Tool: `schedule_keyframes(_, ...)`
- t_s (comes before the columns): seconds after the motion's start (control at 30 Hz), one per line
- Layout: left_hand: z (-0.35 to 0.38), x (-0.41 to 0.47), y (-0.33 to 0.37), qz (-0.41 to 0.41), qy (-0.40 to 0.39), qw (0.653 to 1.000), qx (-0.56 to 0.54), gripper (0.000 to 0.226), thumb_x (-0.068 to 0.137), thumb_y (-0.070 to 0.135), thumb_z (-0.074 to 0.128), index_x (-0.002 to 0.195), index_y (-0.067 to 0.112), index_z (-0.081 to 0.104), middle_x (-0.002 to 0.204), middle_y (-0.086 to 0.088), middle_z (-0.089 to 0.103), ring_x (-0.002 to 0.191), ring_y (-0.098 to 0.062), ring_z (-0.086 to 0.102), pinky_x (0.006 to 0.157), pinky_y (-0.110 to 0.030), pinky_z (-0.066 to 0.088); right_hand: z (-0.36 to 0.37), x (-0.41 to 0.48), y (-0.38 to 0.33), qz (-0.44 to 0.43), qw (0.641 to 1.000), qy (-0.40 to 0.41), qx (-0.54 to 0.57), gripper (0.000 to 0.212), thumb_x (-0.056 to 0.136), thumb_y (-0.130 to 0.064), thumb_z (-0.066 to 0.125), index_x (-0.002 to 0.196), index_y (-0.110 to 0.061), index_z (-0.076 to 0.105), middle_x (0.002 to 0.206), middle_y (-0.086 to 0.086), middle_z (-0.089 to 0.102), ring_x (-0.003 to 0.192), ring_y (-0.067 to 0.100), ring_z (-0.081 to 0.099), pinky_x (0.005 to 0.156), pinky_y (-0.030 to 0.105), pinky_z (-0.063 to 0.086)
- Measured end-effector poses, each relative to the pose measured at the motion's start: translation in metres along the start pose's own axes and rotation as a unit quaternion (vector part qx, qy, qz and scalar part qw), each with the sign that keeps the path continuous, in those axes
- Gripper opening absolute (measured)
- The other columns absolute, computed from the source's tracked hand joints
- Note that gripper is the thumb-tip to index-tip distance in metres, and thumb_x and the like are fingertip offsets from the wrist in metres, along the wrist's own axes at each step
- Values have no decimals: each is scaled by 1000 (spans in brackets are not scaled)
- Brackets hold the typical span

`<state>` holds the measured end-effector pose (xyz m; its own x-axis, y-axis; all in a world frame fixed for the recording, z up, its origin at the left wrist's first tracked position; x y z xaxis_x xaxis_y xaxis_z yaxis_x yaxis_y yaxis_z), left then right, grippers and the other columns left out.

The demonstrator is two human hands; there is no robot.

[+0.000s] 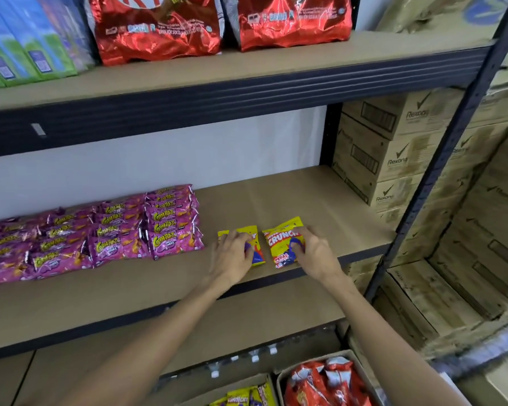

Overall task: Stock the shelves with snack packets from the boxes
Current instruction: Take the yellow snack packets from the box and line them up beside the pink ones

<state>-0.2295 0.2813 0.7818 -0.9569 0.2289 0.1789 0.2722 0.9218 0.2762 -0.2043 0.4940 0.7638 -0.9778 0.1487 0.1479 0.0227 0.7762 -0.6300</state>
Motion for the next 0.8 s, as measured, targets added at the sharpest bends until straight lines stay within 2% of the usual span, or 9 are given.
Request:
schedule_keyframes(0.1, 14, -6, 0, -14, -26, 1000, 4, 32, 99, 38, 50, 127, 26, 58, 128, -1, 50, 122, -23, 50, 102, -41, 39, 11, -4, -6, -31, 997, -22, -74, 31, 98, -26, 58, 128, -21, 63, 135, 4, 51, 114, 30, 58, 92, 43, 53)
schedule_keyframes(0.2, 18, -4, 3, -27, -25, 999, -11, 34, 100, 33, 51, 131, 22, 58, 129, -4, 48, 123, -25, 48, 101, -43, 45, 18, -3, -9, -29, 994, -25, -98, 31, 101, -30, 53, 129, -23, 62, 134, 2, 53, 117, 27, 55, 89, 41, 53)
schedule_keyframes(0.37, 24, 11, 5, -54, -13, 998, -42, 38, 101, 26, 52, 138, 19, 53, 138, -6, 43, 131, -26, 38, 100, -43, 46, 28, 17, -11, 8, 995, -46, -86, 34, 103, -37, 48, 135, -27, 55, 137, 0, 52, 117, 28, 56, 88, 42, 52)
schedule_keyframes(0.57, 31, 45, -4, -66, 16, 995, -74, 43, 100, 20, 54, 142, 13, 48, 140, -9, 44, 130, -27, 40, 108, -35, 36, 37, 51, -12, 10, 996, -59, -64, 34, 105, -35, 45, 138, -30, 52, 134, 3, 56, 117, 29, 56, 86, 40, 49)
schedule_keyframes(0.8, 39, 87, -20, -96, 64, 992, -56, 43, 104, 25, 46, 144, 9, 43, 145, -7, 39, 135, -25, 34, 111, -35, 31, 50, 102, -6, 8, 998, -42, -39, 35, 106, -32, 40, 140, -30, 51, 138, 3, 53, 115, 33, 58, 87, 42, 50)
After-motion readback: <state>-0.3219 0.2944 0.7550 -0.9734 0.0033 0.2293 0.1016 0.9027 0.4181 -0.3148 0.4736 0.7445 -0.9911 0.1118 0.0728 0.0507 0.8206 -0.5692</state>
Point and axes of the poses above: each hand's wrist, its own x-axis towards the middle knuckle, its own z-axis out of the palm, y = z × x, the point moved 6 cm from there along x, towards the middle knuckle
